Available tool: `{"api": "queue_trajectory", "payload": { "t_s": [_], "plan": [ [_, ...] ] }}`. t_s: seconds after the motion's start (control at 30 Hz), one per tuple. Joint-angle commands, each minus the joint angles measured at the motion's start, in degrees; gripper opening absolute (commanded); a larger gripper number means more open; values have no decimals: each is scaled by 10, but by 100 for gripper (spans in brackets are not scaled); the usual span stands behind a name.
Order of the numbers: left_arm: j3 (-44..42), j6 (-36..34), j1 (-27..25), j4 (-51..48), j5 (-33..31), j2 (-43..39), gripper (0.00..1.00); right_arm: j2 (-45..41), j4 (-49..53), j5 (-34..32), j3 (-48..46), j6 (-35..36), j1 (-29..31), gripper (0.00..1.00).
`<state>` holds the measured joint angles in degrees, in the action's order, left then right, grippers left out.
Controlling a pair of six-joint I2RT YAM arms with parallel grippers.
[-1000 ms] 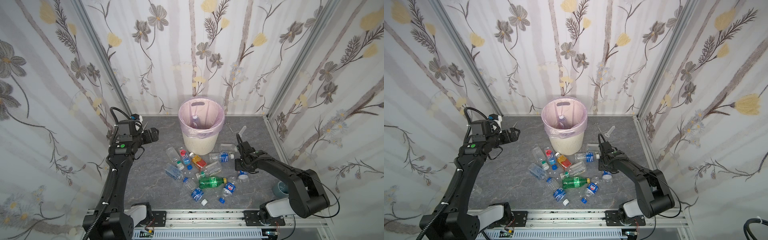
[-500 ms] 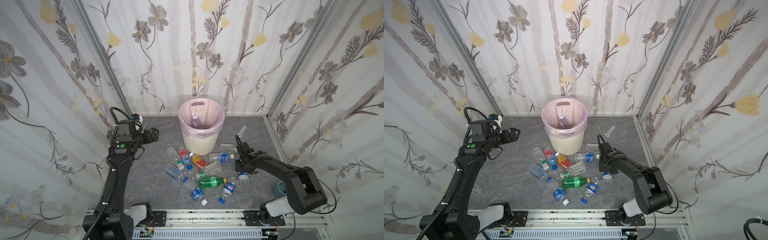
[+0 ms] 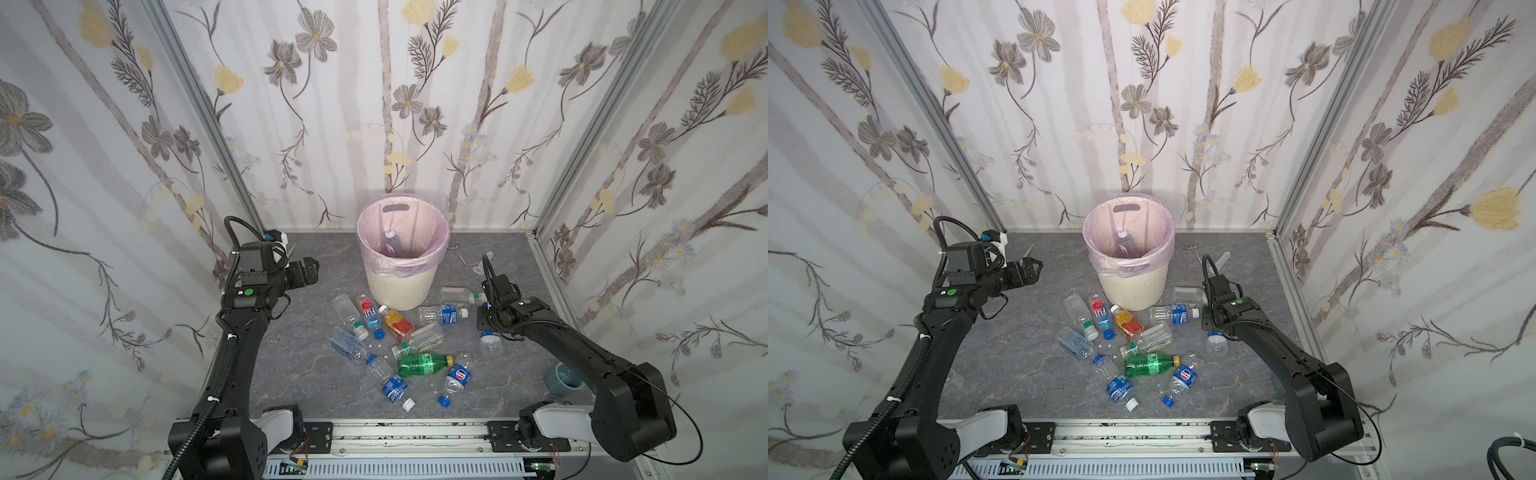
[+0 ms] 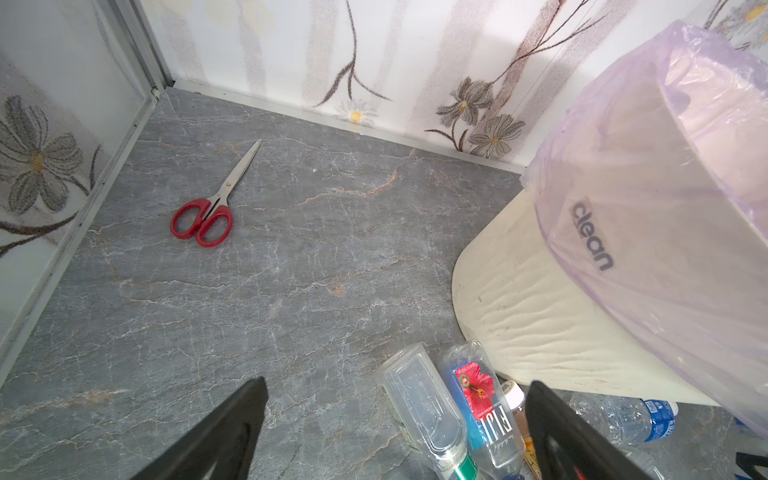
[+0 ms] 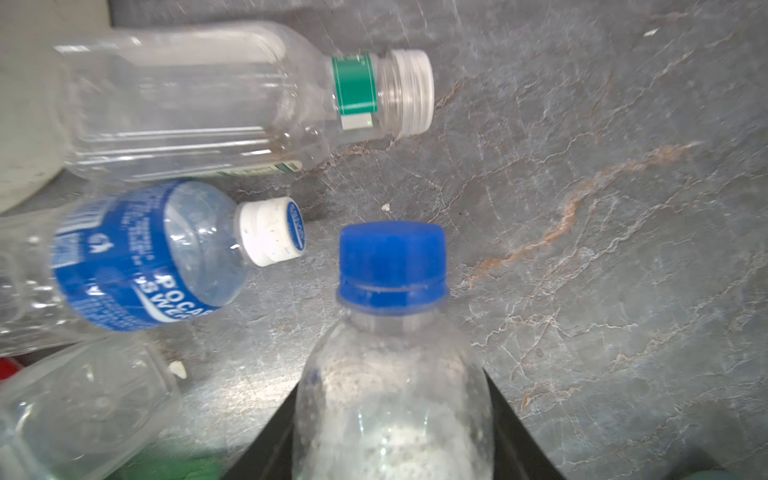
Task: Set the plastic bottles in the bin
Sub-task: 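Lift the blue-capped bottle with the right gripper and carry it over the bin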
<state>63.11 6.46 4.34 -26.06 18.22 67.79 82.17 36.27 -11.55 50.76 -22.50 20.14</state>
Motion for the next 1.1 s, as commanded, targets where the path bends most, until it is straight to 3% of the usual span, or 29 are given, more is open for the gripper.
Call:
{"api": "queue_trajectory", "payload": {
  "t_s": [0.0, 0.17, 0.5, 0.7, 1.07],
  "plan": [
    [-10, 4, 1, 39, 4, 3, 98, -32, -1, -9, 34, 14, 0, 49],
    [-21, 8, 1, 59, 7, 2, 98, -61, 5, 23, 117, 38, 1, 49],
    [-76, -14, 1, 116, 21, -21, 98, -37, -46, 120, 295, 85, 1, 50],
    [-109, -24, 0, 146, 37, -30, 98, 18, -84, 202, 394, 80, 12, 50],
    [-135, -34, -2, 175, 47, -34, 98, 140, -132, 236, 540, 48, 59, 51]
  ]
}}
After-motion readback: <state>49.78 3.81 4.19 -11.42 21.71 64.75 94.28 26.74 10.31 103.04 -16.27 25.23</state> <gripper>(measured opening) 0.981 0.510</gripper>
